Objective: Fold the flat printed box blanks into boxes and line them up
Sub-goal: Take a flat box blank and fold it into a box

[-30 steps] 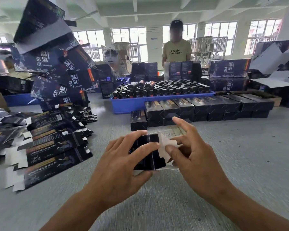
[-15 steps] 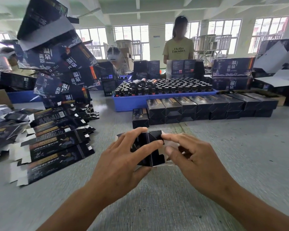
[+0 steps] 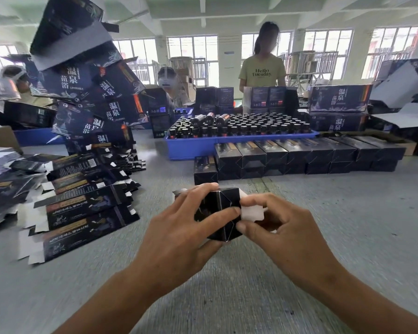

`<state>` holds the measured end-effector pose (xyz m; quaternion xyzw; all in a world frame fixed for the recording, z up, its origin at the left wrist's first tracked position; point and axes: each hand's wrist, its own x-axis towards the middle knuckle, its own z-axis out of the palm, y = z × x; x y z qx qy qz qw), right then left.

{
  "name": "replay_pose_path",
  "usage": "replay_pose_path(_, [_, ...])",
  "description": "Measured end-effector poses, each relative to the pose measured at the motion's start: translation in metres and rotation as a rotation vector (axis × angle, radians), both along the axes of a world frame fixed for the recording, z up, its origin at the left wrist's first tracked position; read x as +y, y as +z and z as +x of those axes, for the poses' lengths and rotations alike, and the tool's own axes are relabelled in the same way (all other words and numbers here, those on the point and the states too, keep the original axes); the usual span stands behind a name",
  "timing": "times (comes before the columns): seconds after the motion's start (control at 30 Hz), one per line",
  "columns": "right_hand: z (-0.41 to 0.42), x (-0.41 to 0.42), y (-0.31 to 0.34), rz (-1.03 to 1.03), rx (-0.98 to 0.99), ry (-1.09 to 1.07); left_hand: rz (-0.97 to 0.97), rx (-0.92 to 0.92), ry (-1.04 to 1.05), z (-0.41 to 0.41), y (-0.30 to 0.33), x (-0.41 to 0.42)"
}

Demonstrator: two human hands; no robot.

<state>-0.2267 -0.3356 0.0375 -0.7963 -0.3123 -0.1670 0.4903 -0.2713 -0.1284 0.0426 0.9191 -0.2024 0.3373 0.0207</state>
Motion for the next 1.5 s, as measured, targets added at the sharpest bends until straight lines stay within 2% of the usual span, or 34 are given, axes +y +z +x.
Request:
replay_pose_path(0.2, [-0.002, 0.002, 0.001, 0.096, 0.053, 0.014, -0.011, -0.023, 0.017, 0.001, -0.001, -0.001])
replay_pose_path(0.3, [-0.001, 0.001, 0.001, 0.072, 0.059, 0.038, -0.042, -0.028, 0.029, 0.001, -0.002, 0.000])
replay_pose_path(0.43, [-0.005, 0.002, 0.002, 0.074, 0.052, 0.080, -0.137, -0.042, 0.006, -0.001, -0.002, -0.001])
replay_pose_path(0.7, [0.001, 0.003, 0.002, 0.148, 0.183, 0.078, -0.252, -0.002, 0.018, -0.003, -0.005, -0.015])
replay_pose_path(1.03, [-0.002, 0.004, 0.004, 0.162, 0.152, 0.064, -0.272, 0.008, 0.019, -0.003, -0.008, -0.019])
replay_pose_path(1.37, [0.003, -0.001, 0.007, 0.162, 0.278, 0.111, -0.306, 0.047, 0.010, -0.004, -0.007, -0.018])
replay_pose_path(1.5, [0.001, 0.002, 0.006, 0.169, 0.248, 0.087, -0.285, 0.040, 0.010, -0.003, -0.007, -0.018])
